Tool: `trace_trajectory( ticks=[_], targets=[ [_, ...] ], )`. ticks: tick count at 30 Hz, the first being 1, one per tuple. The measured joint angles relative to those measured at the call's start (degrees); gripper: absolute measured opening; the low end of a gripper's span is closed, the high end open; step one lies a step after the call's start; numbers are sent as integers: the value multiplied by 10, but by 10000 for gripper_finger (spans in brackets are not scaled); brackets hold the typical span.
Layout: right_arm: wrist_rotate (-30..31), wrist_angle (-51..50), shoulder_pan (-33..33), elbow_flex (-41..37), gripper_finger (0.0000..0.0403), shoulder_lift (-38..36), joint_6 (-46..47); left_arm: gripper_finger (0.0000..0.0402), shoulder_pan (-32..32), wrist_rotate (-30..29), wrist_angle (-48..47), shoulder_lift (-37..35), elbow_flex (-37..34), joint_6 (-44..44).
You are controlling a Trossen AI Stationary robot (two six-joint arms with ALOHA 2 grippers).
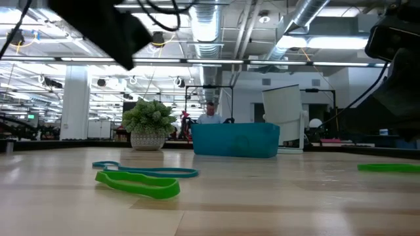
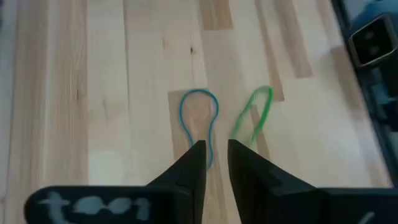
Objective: Pick and place items into bin
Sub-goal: Put the blue rubber band into the blue bin
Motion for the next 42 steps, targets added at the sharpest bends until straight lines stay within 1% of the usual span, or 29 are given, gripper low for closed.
trace_trajectory(
  ticks=[4,5,7,11,12,14,19,23,26,29,32,35,37,39,40,42],
  targets=[
    [0,0,-3,0,0,0,0,46,-71,-116,71,0,-59,-64],
    [0,2,-5,0,0,0,0,45,-82,-138,88,0,-74,-79],
    [0,8,-10,0,0,0,0,45,-94,-158,120,0,-100,-100],
    [0,9,-40,0,0,0,-1,50,-94,-160,185,0,-140,-119],
    [-8,9,-48,0,0,0,-5,53,-92,-158,198,0,-147,-115],
    [-45,8,-65,1,0,0,-33,60,-88,-157,216,0,-158,-111],
    [-116,9,-90,27,0,0,-157,84,-80,-157,225,0,-172,-110],
    [-180,10,-105,66,0,0,-254,104,-79,-157,224,1,-173,-109],
    [-219,3,-111,95,3,0,-322,114,-79,-157,228,15,-173,-99],
    [-266,-31,-120,125,22,0,-369,119,-77,-152,255,48,-173,-92],
    [-312,-85,-131,158,56,0,-386,119,-77,-152,269,77,-170,-78],
    [-313,-134,-139,181,91,0,-391,119,-76,-151,273,87,-167,-61],
    [-313,-152,-144,190,111,0,-390,119,-71,-128,273,94,-166,-67],
    [-313,-152,-148,190,126,0,-389,119,-70,-107,268,97,-167,-81],
    [-313,-152,-149,190,133,0,-386,119,-70,-101,280,104,-166,-84],
    [-312,-153,-150,190,143,0,-386,119,-72,-101,287,119,-166,-78]
  ],
)
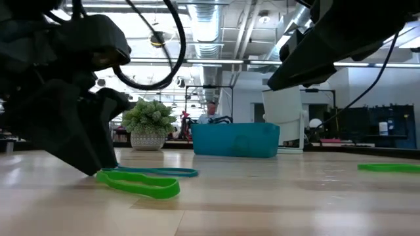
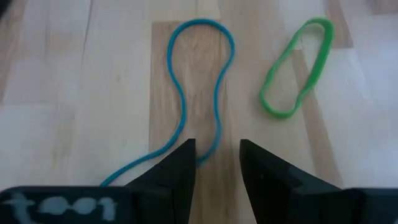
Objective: Pick and place items into bin
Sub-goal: Put the blue rubber band into the blue bin
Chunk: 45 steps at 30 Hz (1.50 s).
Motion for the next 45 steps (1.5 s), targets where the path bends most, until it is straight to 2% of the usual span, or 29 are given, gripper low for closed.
trace_trajectory(
  ticks=[9,12,15,20,24,27,34,39,45],
  targets=[
    [-1,2,-2,0,156,0,8,112,-1,-34,34,36,2,12],
    [-1,0,-2,0,153,0,22,79,0,-31,33,39,2,12],
    [-1,0,-2,0,149,0,31,21,1,-22,29,40,2,27],
    [-1,-7,-1,0,141,0,47,2,1,-44,61,30,2,42],
    [-1,-34,5,0,134,0,95,0,6,-138,24,-14,35,65],
    [-3,-55,16,0,130,3,142,0,23,-163,-1,-62,64,111],
    [-20,-51,67,0,125,66,264,0,116,-200,-23,-145,136,235],
    [1,-35,103,2,125,105,334,0,230,-144,-25,-153,187,302],
    [30,-29,124,2,128,111,337,0,352,-63,-34,-152,195,277]
  ],
)
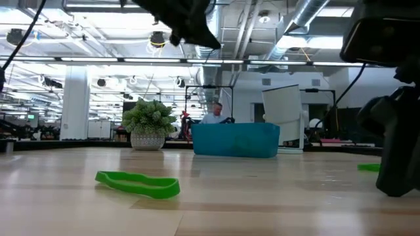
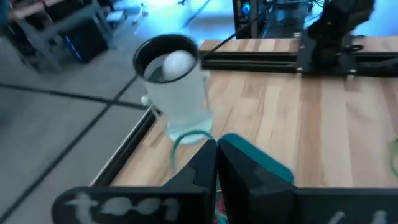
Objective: Pick and place items into bin
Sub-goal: Put the blue rubber band into the blue bin
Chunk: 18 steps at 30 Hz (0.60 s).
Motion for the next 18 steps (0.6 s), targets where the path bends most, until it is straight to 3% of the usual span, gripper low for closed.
trace_trajectory(
  ticks=[3,9,16,18],
  targets=[
    [-7,-4,0,-1,128,-10,-22,0,35,50,-3,12,0,-8],
    [-15,-11,0,-3,129,-17,-24,0,62,60,8,70,0,-8],
    [-18,-11,-1,-3,129,-18,-25,0,85,-22,19,143,0,-54],
    [-18,-11,-1,-3,129,-18,-25,0,92,-19,15,155,0,-74]
  ],
)
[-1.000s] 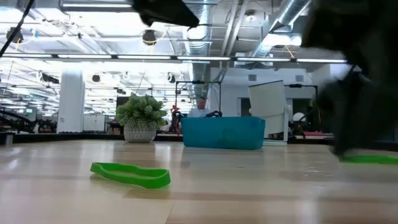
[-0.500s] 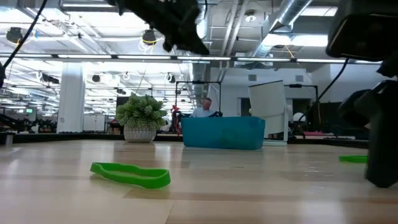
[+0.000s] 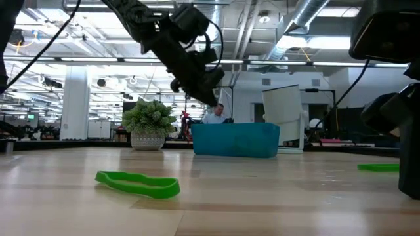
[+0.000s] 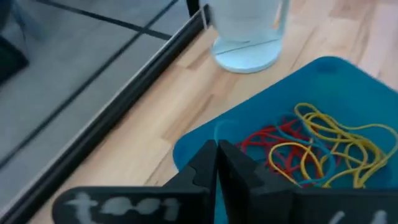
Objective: Pick and place items into bin
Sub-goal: Put the blue rubber band into the blue bin, then put the green rubber band into the blue bin
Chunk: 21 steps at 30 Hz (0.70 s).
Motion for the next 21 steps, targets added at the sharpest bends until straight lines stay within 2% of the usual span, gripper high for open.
trace_trajectory(
  ticks=[4,13,17,21],
  targets=[
    [1,0,2,0,129,0,0,9,10,44,5,4,0,-12],
    [-8,2,-14,0,129,-1,0,82,8,49,12,4,0,-25],
    [-79,-5,-45,0,129,-4,-38,112,-1,44,12,-6,0,-18],
    [-130,-49,-71,1,129,-26,-89,119,-9,42,12,-30,3,17]
  ],
)
